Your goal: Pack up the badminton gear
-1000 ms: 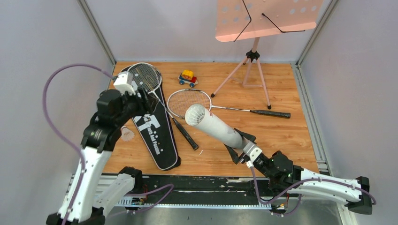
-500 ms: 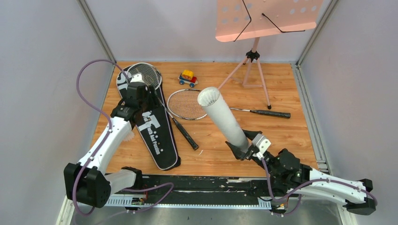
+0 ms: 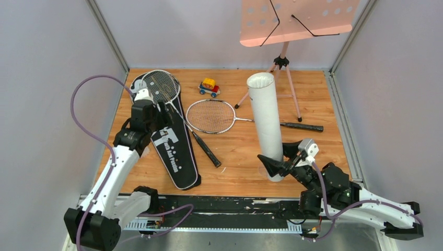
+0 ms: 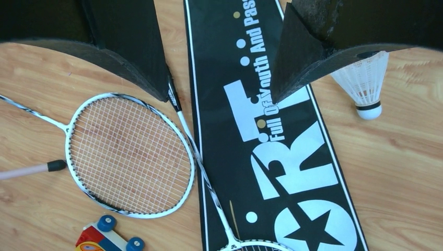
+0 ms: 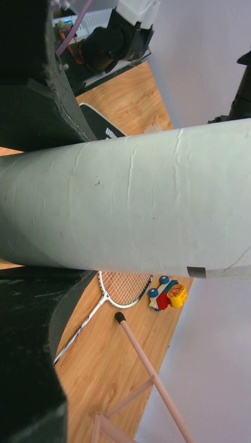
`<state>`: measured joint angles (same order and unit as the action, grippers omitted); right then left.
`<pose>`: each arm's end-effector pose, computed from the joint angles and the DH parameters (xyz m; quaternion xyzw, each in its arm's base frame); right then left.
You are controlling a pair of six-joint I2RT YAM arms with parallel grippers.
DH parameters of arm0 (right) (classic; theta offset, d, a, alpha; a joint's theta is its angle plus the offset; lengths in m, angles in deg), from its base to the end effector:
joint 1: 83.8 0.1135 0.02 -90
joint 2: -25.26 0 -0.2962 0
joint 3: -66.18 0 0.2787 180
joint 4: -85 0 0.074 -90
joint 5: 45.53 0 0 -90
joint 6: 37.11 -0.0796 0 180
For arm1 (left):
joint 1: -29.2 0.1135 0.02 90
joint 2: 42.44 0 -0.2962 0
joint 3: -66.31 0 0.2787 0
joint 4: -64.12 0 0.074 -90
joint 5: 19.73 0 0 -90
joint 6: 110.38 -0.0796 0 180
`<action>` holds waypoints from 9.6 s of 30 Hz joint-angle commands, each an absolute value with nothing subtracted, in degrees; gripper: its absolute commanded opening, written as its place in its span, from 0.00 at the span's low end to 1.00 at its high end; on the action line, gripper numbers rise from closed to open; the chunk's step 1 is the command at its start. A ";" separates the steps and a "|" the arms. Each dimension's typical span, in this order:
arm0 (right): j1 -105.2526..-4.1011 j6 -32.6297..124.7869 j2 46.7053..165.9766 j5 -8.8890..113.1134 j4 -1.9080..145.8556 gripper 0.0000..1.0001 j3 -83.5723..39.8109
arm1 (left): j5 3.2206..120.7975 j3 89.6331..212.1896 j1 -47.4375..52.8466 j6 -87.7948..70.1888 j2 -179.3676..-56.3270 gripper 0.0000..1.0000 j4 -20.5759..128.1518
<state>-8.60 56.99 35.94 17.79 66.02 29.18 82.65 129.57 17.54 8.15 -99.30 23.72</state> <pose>0.0659 0.1095 0.3105 -0.2766 0.6053 0.3008 0.6831 0.2589 -0.0360 0.3077 -0.1788 0.8609 -0.0710 0.4710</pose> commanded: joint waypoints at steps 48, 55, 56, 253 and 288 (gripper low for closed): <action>-8.31 49.29 32.02 26.35 57.63 0.23 21.33 | 110.38 111.81 23.49 53.44 -93.87 0.61 21.85; -8.31 49.47 31.79 26.64 57.41 0.23 21.15 | 110.38 110.68 24.58 57.71 -99.69 0.60 24.93; -8.31 49.47 31.77 26.75 57.33 0.23 21.15 | 110.62 110.58 24.97 57.91 -100.33 0.60 25.57; 8.24 79.52 41.63 2.77 68.72 0.17 28.37 | 29.01 145.82 18.31 11.76 -72.66 0.87 7.76; 8.22 55.64 31.99 1.12 54.79 0.17 18.29 | 69.98 140.37 -29.85 21.41 -132.88 0.62 43.77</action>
<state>7.94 58.46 34.23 1.03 55.20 21.07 65.32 134.51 -26.00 21.35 -126.19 37.44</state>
